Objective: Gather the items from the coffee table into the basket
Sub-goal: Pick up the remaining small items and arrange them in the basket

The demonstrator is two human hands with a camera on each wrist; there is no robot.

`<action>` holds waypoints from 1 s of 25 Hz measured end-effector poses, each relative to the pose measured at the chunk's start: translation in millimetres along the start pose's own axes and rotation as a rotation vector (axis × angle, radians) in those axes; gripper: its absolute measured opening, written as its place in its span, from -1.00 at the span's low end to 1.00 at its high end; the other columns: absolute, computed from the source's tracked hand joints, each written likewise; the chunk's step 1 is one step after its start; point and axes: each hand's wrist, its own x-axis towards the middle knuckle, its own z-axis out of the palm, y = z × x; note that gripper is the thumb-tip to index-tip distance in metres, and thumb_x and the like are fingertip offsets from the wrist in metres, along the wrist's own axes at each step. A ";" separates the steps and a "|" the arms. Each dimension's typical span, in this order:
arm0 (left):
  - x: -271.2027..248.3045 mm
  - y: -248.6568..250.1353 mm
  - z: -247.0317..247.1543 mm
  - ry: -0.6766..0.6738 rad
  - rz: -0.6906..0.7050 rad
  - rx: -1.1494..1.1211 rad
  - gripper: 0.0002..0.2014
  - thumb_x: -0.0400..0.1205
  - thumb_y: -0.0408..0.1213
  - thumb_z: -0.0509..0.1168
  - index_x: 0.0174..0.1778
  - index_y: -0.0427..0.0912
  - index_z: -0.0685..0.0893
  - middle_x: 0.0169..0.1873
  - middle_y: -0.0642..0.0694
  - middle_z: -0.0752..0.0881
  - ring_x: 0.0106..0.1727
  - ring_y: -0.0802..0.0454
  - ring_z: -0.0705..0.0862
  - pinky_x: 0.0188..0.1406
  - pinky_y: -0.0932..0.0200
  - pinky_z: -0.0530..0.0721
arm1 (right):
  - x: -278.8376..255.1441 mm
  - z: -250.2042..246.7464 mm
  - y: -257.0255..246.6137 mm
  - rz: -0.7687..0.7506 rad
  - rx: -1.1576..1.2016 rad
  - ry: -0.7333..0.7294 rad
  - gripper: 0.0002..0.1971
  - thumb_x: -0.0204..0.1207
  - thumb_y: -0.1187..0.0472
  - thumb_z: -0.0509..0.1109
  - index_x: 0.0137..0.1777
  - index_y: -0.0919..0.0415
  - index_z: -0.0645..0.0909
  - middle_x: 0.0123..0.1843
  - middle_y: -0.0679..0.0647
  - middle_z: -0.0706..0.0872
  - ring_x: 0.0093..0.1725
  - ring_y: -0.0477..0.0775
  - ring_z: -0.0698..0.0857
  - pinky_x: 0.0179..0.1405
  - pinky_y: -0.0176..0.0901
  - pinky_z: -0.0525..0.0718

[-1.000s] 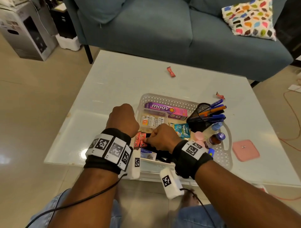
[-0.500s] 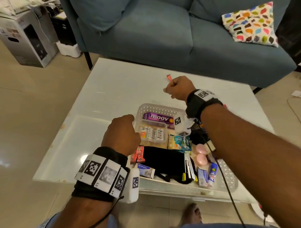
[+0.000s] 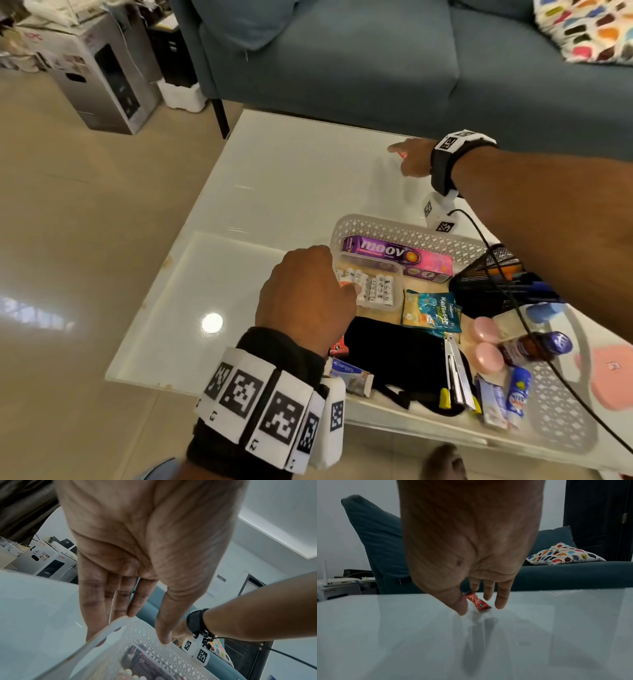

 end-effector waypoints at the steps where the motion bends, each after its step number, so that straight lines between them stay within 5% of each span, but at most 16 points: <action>1: -0.4 0.1 0.3 0.001 0.000 0.001 -0.53 0.65 0.11 0.39 0.42 -0.03 0.60 0.30 0.03 0.72 0.27 0.04 0.71 -0.01 0.26 0.46 | -0.3 0.7 -2.7 -0.003 -0.044 -0.032 -0.33 0.61 0.25 0.32 0.72 -0.08 0.35 0.77 0.04 0.33 0.72 0.19 0.34 0.68 0.01 0.35; 2: -0.7 0.5 -0.1 0.001 -0.004 0.002 -0.53 0.64 0.12 0.38 0.41 -0.02 0.61 0.29 0.04 0.72 0.27 0.04 0.71 -0.01 0.26 0.45 | -3.4 0.8 -6.1 -0.022 -0.109 -0.050 -0.45 0.64 0.24 0.34 0.65 0.02 0.46 0.70 0.07 0.42 0.64 0.22 0.43 0.58 0.00 0.43; 4: -0.7 1.1 -1.2 0.000 -0.016 0.005 -0.53 0.64 0.14 0.38 0.40 -0.01 0.61 0.28 0.04 0.73 0.26 0.04 0.71 -0.01 0.24 0.45 | -4.7 0.5 -10.5 -0.059 -0.192 -0.060 -0.86 0.69 0.20 0.36 0.18 0.19 0.63 0.32 0.11 0.59 0.25 0.21 0.56 0.22 -0.03 0.56; 6: -0.7 2.3 -0.9 -0.006 -0.019 0.014 -0.52 0.64 0.15 0.37 0.41 -0.01 0.61 0.29 0.04 0.72 0.27 0.05 0.71 0.00 0.25 0.45 | -8.6 -3.4 -6.6 -0.053 -0.116 -0.014 -0.94 0.57 0.21 0.52 -0.03 0.15 0.69 0.12 0.09 0.68 0.07 0.17 0.61 0.03 -0.08 0.65; 9: -0.5 2.5 -1.6 -0.020 -0.017 0.024 -0.53 0.65 0.14 0.38 0.41 -0.01 0.60 0.30 0.05 0.72 0.27 0.05 0.71 0.00 0.26 0.45 | -16.5 -4.4 0.2 -0.005 0.053 0.090 -0.78 0.45 0.29 0.63 0.09 0.23 0.86 0.00 0.12 0.88 -0.02 0.15 0.81 0.07 -0.08 0.77; 12: -1.2 2.2 -2.5 -0.040 -0.019 0.021 -0.54 0.65 0.09 0.40 0.41 -0.03 0.60 0.30 0.03 0.72 0.27 0.03 0.71 0.01 0.25 0.46 | -42.2 -11.3 -2.8 -0.046 0.109 0.148 -0.80 0.49 0.29 0.62 0.11 0.22 0.88 -0.17 0.07 0.82 -0.14 0.06 0.77 0.01 -0.16 0.72; 18: 0.8 0.9 -2.7 -0.031 -0.039 -0.011 -0.65 0.65 -0.30 0.42 0.37 -0.18 0.65 0.25 -0.15 0.76 0.24 -0.13 0.74 0.13 0.13 0.61 | -155.5 -31.8 -28.0 -0.175 0.519 0.438 -0.89 0.55 0.25 0.56 0.03 0.19 0.88 -0.07 0.00 0.86 -0.07 -0.03 0.81 0.06 -0.25 0.73; 22: 4.4 -6.2 0.5 -0.020 -0.052 -0.046 -0.49 0.56 -0.47 0.38 0.47 -0.16 0.62 0.32 -0.20 0.72 0.30 -0.18 0.72 0.36 -0.04 0.67 | -260.8 9.6 -49.5 -0.166 0.992 0.417 -0.94 0.55 0.25 0.59 -0.01 0.15 0.84 -0.05 -0.01 0.89 -0.05 -0.03 0.88 0.09 -0.20 0.79; 25: 5.6 -9.0 1.8 -0.020 -0.049 -0.066 -0.45 0.53 -0.48 0.38 0.48 -0.14 0.63 0.33 -0.21 0.71 0.30 -0.19 0.71 0.38 -0.06 0.66 | -317.4 48.5 -68.4 -0.060 1.231 0.281 -0.88 0.54 0.32 0.58 0.03 0.20 0.73 -0.18 0.06 0.89 -0.18 0.03 0.89 -0.10 -0.12 0.81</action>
